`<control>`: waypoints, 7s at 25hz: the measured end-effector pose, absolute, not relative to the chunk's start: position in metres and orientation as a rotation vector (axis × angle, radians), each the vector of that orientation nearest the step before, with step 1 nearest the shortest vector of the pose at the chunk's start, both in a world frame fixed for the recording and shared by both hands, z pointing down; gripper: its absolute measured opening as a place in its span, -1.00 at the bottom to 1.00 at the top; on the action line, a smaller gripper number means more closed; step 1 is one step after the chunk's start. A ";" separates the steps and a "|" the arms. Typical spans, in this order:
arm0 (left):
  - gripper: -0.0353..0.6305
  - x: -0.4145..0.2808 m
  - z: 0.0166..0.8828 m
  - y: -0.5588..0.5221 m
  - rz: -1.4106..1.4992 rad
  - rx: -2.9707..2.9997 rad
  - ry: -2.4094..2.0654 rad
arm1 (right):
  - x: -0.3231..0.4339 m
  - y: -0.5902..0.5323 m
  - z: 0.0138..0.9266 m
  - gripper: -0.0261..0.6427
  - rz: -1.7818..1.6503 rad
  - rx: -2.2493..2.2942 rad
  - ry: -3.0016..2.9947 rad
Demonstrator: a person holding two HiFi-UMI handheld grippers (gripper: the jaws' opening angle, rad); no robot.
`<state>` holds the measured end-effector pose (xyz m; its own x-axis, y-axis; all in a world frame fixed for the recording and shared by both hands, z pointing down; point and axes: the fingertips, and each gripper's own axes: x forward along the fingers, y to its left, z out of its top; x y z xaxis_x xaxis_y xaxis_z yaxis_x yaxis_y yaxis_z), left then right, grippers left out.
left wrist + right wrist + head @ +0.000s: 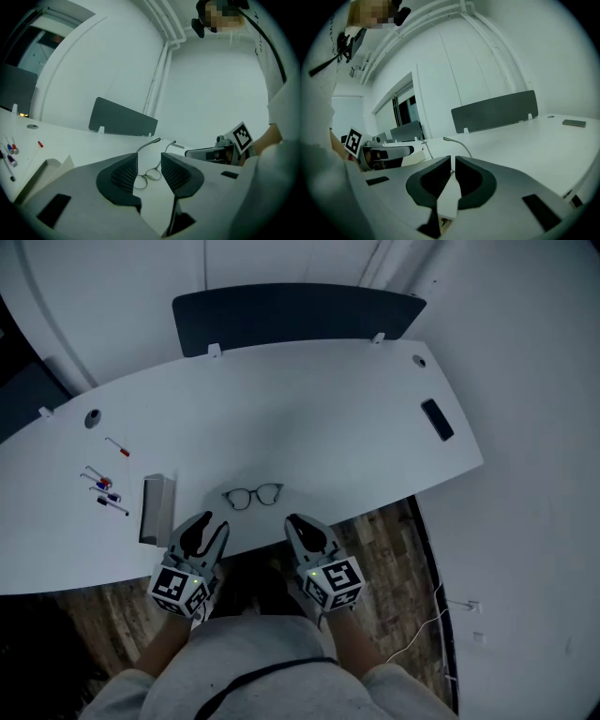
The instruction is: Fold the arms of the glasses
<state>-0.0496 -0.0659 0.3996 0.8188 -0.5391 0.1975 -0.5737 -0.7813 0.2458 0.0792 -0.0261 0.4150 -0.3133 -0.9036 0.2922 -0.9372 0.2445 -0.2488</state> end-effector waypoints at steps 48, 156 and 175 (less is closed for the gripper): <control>-0.76 -0.023 0.435 -0.132 0.301 2.745 -1.058 | 0.085 -0.133 0.467 -0.82 0.116 1.326 -2.346; -0.77 -0.035 0.439 -0.114 0.312 2.792 -0.899 | 0.061 -0.117 0.525 -0.73 0.022 0.849 -2.172; -0.73 -0.007 0.446 -0.117 0.360 2.882 -0.820 | 0.063 -0.115 0.525 -0.74 0.021 0.905 -2.177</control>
<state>-0.0071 -0.1169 0.4463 0.8244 -0.5025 0.2605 -0.5318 -0.8452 0.0526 0.0632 -0.1150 0.5254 -0.4565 -0.5993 0.6576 -0.6117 0.7481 0.2572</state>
